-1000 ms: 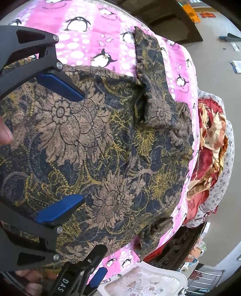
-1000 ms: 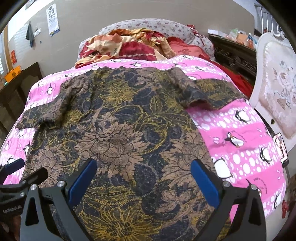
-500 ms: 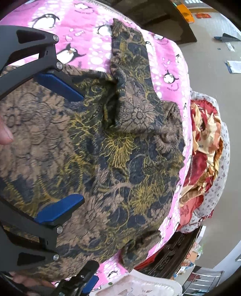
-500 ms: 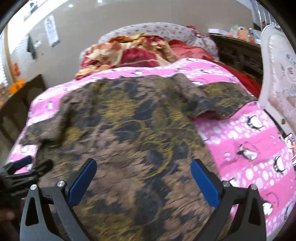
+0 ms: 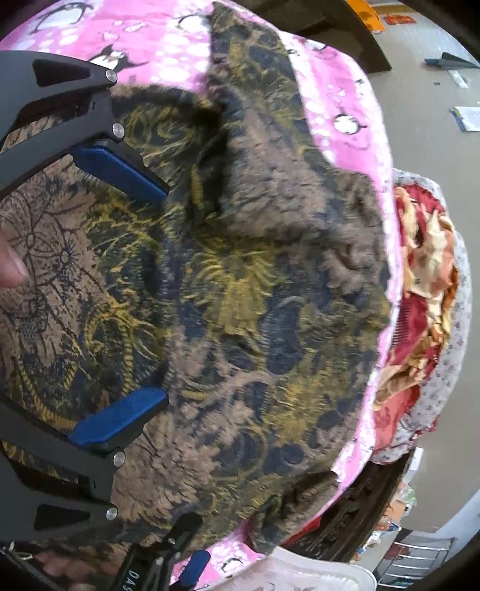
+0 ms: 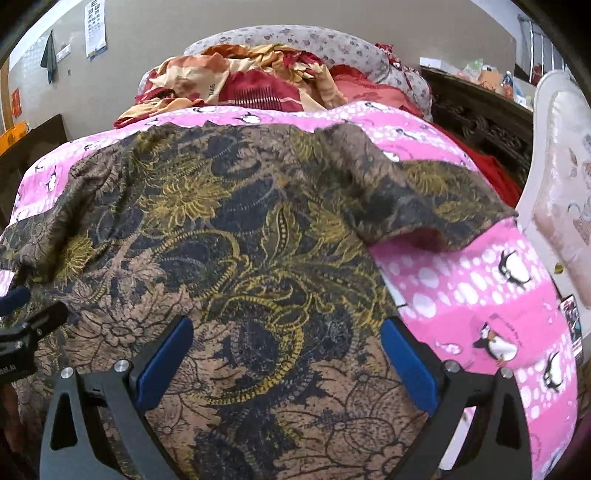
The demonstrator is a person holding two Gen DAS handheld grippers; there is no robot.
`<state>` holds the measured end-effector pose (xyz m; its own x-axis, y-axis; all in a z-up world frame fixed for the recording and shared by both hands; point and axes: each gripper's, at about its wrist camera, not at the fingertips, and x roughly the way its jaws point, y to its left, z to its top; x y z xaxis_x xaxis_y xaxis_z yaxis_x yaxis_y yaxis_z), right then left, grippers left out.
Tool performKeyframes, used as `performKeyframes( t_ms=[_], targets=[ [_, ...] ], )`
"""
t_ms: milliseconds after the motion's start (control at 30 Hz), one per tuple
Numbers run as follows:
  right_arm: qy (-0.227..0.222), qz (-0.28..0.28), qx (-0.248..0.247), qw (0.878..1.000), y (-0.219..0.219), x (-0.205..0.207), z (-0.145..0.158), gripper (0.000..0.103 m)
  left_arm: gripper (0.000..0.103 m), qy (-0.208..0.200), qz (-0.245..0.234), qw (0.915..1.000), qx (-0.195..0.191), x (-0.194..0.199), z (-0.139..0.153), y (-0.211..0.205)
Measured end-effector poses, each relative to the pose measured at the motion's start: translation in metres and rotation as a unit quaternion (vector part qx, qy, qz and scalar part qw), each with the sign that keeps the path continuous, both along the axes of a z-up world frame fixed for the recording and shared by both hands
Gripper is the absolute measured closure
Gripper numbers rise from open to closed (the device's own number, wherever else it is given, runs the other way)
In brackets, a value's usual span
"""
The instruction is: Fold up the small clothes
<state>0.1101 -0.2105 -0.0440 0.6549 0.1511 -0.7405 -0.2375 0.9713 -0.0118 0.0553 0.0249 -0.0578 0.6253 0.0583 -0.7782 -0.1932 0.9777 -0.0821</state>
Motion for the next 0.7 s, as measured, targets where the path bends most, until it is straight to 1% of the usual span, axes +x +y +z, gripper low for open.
performKeyframes(
  t_ms=[167, 300, 700],
  targets=[
    [0.020, -0.013, 0.011, 1.000, -0.005, 0.002, -0.013, 0.000, 0.017, 0.006, 0.002, 1.0000, -0.005, 0.000, -0.006, 0.001],
    [0.023, -0.021, 0.025, 0.999, -0.010, 0.004, -0.016, 0.000, 0.017, 0.009, 0.002, 0.9999, -0.006, 0.000, -0.009, 0.002],
    [0.022, -0.025, 0.028, 0.999, -0.011, 0.004, -0.018, 0.000, 0.016, 0.015, 0.001, 0.9999, 0.004, 0.001, -0.011, -0.001]
  ],
)
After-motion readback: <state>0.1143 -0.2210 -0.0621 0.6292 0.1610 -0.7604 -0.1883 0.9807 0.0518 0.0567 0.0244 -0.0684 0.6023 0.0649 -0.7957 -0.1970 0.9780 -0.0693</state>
